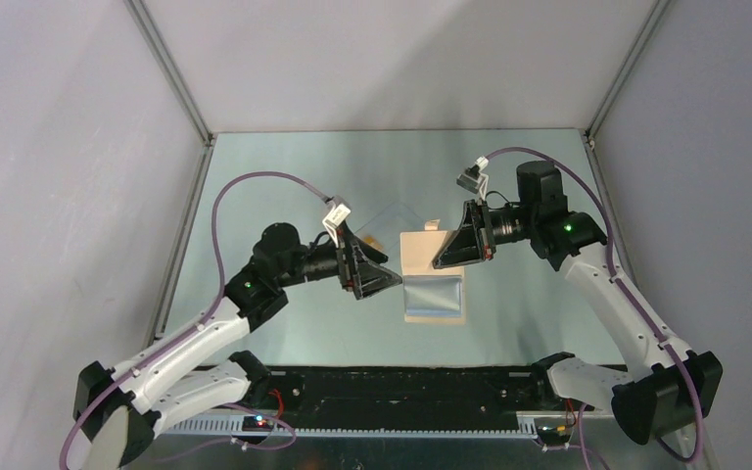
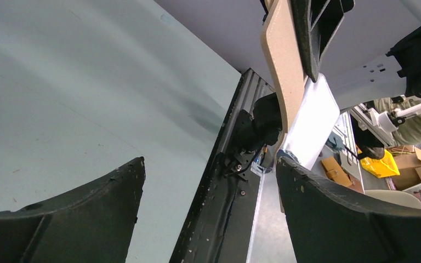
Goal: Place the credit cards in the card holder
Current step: Open the card holder.
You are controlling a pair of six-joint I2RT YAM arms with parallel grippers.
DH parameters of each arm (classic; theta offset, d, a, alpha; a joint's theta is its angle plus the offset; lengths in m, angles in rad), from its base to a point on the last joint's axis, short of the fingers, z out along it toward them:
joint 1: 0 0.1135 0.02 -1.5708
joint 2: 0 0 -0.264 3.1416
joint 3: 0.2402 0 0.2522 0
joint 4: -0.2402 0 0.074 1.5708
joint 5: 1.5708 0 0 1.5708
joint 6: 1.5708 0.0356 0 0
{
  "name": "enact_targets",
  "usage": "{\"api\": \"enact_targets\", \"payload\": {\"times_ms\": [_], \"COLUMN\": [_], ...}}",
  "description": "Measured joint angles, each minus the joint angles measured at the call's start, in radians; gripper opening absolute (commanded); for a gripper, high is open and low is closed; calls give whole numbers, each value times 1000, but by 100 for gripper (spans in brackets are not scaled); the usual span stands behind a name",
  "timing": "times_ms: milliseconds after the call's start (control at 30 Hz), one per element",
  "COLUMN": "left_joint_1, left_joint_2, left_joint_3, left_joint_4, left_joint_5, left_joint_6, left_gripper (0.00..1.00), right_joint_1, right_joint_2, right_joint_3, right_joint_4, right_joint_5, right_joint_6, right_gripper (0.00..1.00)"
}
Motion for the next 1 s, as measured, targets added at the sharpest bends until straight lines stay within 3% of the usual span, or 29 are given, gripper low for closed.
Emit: {"api": "enact_targets", "payload": {"times_ms": [1000], "left_joint_1": [-53], "left_joint_2": [5], "left_joint_3": [8], "left_joint_4": [56], "left_joint_5": [36], "left_joint_6": [-30], "left_gripper": [88], "right_joint_1": [0], "right_joint_2": [13], "right_joint_3": [0], "right_joint_4": [-92], "right_joint_5": [5], "right_joint_6": [-84], "right_gripper": [0]}}
